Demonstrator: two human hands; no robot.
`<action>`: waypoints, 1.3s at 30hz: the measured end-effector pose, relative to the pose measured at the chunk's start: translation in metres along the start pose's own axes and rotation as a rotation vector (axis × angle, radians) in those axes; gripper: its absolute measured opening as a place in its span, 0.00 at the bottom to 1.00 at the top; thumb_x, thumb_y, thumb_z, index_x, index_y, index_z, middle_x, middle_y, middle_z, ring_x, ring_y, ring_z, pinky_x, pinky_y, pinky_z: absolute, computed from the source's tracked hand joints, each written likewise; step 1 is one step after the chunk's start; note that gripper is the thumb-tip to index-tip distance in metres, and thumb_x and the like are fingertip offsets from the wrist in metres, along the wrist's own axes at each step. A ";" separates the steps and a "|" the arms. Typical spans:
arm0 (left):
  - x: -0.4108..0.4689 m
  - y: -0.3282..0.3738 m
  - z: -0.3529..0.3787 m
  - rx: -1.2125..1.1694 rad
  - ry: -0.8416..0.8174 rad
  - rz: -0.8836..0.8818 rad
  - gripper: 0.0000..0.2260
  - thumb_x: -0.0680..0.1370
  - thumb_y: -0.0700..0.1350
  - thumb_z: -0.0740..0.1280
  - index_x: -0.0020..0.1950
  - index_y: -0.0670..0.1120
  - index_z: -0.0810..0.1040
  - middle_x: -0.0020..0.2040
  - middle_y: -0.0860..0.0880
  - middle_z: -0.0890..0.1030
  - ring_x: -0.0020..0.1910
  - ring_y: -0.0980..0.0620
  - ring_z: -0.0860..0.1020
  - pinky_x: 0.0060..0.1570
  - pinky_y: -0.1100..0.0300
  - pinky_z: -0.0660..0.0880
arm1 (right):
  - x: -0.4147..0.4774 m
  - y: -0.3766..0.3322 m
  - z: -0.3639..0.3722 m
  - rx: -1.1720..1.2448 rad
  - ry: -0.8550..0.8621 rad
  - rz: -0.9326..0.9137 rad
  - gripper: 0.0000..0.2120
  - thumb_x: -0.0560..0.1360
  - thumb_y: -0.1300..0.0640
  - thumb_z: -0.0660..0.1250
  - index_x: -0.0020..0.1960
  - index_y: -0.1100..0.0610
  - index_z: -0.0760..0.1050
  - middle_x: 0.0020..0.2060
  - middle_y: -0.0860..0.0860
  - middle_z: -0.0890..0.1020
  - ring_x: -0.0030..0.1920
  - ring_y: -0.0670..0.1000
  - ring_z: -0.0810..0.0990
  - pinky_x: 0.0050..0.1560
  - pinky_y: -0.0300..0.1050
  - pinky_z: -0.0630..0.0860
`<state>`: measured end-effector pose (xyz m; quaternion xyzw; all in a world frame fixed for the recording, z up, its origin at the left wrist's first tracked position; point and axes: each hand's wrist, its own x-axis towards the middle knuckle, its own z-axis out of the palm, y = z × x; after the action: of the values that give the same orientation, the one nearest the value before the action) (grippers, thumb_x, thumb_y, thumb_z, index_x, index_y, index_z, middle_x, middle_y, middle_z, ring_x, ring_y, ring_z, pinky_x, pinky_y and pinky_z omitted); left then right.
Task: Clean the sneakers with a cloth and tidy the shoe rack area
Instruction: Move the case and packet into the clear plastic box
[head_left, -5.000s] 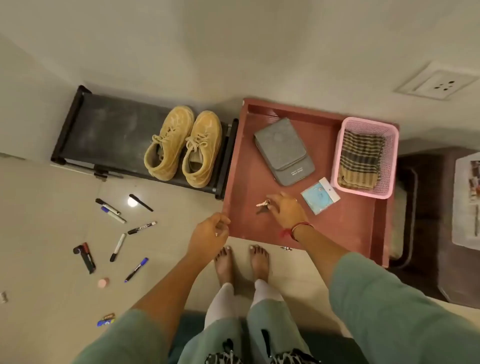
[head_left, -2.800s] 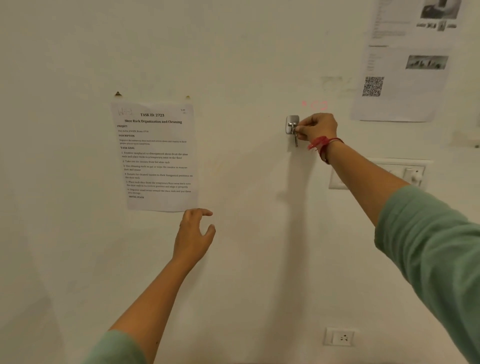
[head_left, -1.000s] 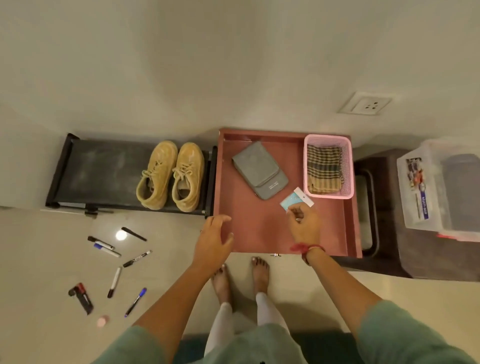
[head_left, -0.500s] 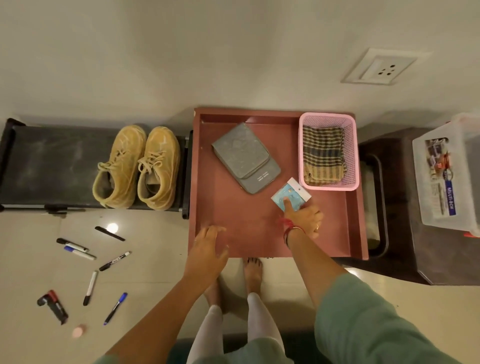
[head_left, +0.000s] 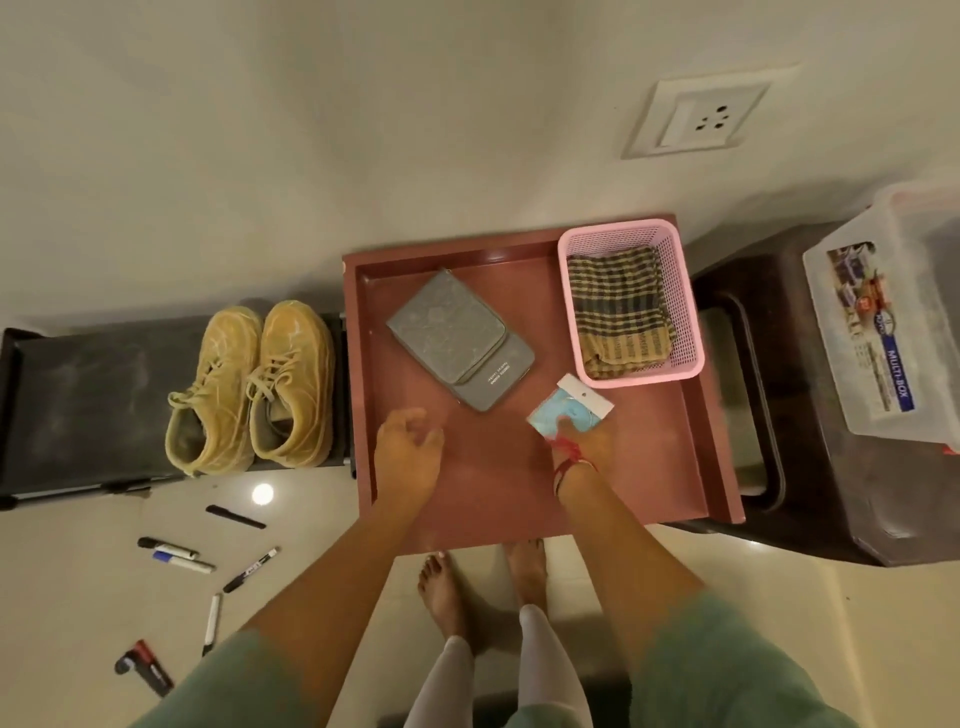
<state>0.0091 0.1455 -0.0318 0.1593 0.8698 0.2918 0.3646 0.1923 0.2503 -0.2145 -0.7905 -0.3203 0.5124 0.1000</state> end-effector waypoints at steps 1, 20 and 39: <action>0.011 0.009 0.004 -0.020 0.037 -0.043 0.17 0.77 0.46 0.67 0.64 0.44 0.73 0.60 0.48 0.75 0.57 0.49 0.76 0.51 0.57 0.73 | -0.025 -0.008 -0.011 0.046 0.016 -0.010 0.24 0.66 0.37 0.67 0.56 0.50 0.70 0.51 0.51 0.80 0.46 0.54 0.80 0.51 0.56 0.77; 0.080 0.077 0.054 -0.615 0.101 -0.467 0.25 0.68 0.44 0.78 0.60 0.40 0.71 0.48 0.48 0.77 0.43 0.51 0.78 0.43 0.57 0.76 | -0.160 -0.065 -0.102 0.217 0.057 -0.351 0.09 0.74 0.59 0.67 0.51 0.58 0.68 0.48 0.50 0.76 0.51 0.48 0.77 0.36 0.32 0.77; -0.161 0.198 -0.069 -0.418 -0.315 0.341 0.12 0.81 0.42 0.63 0.61 0.49 0.64 0.55 0.54 0.75 0.51 0.60 0.77 0.44 0.70 0.75 | -0.331 -0.210 -0.230 0.461 -0.109 -0.671 0.16 0.72 0.41 0.67 0.54 0.50 0.76 0.59 0.59 0.72 0.57 0.56 0.77 0.56 0.58 0.77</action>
<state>0.0817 0.1940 0.2174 0.2677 0.6847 0.4930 0.4653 0.2198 0.2509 0.2389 -0.5708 -0.4419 0.5508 0.4190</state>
